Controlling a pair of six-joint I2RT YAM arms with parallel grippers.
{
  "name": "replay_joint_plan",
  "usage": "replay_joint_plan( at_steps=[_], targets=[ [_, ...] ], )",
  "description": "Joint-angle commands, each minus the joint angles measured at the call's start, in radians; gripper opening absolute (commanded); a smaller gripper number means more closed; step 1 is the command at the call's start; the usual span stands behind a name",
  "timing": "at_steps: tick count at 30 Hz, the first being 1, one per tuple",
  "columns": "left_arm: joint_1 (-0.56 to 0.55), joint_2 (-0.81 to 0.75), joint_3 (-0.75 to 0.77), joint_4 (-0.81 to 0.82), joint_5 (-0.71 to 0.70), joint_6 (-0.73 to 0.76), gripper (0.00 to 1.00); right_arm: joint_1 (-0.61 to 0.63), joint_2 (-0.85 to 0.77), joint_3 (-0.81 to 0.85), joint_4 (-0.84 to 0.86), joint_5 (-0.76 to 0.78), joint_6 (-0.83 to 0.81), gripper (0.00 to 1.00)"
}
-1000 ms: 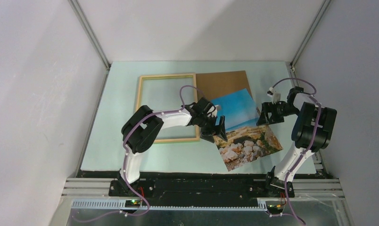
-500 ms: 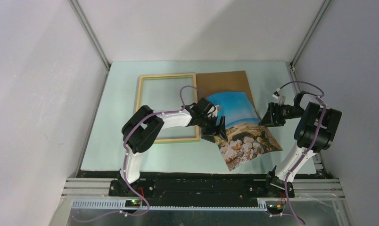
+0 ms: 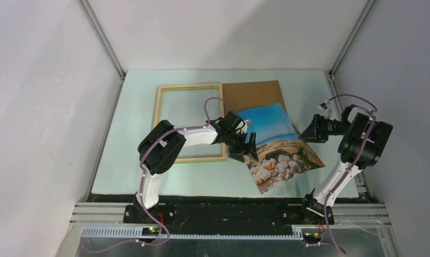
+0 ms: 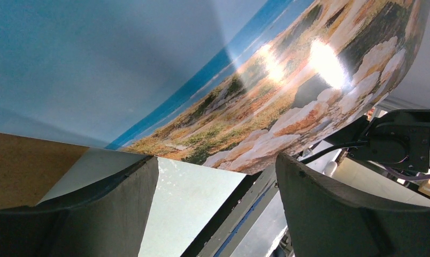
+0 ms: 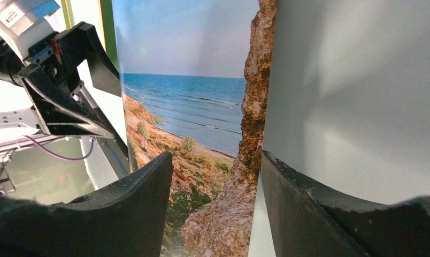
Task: Put the photo into the frame
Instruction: Turn over the photo at the center of the board.
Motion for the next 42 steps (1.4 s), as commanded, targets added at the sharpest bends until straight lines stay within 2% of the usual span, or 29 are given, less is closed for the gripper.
replay_joint_plan(
  at_steps=[1, 6, 14, 30, 42],
  targets=[
    [-0.008, 0.013, -0.023, -0.012, -0.117, 0.067, 0.88, -0.010, 0.039, 0.041, 0.003, -0.055, 0.061, 0.64],
    [-0.009, 0.021, -0.020, -0.015, -0.112, 0.065, 0.88, -0.031, 0.075, 0.058, 0.062, -0.026, 0.148, 0.63],
    [-0.008, 0.026, -0.014, -0.017, -0.104, 0.060, 0.88, -0.053, 0.165, 0.114, 0.065, -0.020, 0.249, 0.61],
    [0.002, 0.043, 0.012, -0.020, -0.088, 0.066, 0.88, -0.031, 0.194, 0.144, -0.102, -0.070, 0.071, 0.59],
    [0.016, 0.040, 0.029, -0.027, -0.096, 0.085, 0.88, 0.027, 0.187, 0.116, -0.114, -0.091, 0.060, 0.55]
  ],
)
